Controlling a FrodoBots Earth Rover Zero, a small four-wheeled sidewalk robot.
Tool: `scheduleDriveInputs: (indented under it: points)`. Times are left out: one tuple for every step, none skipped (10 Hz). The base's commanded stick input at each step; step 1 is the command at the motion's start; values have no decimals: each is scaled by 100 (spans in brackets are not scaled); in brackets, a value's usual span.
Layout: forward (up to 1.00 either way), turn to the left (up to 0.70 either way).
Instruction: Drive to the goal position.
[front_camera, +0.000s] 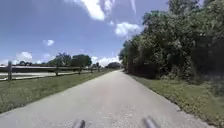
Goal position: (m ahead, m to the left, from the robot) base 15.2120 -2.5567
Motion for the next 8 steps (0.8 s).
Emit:
scheduleDriveInputs:
  points:
    - [50,0]
    - [50,0]
    - [50,0]
    - [50,0]
    - [50,0]
    - [50,0]
    - [50,0]
    - [50,0]
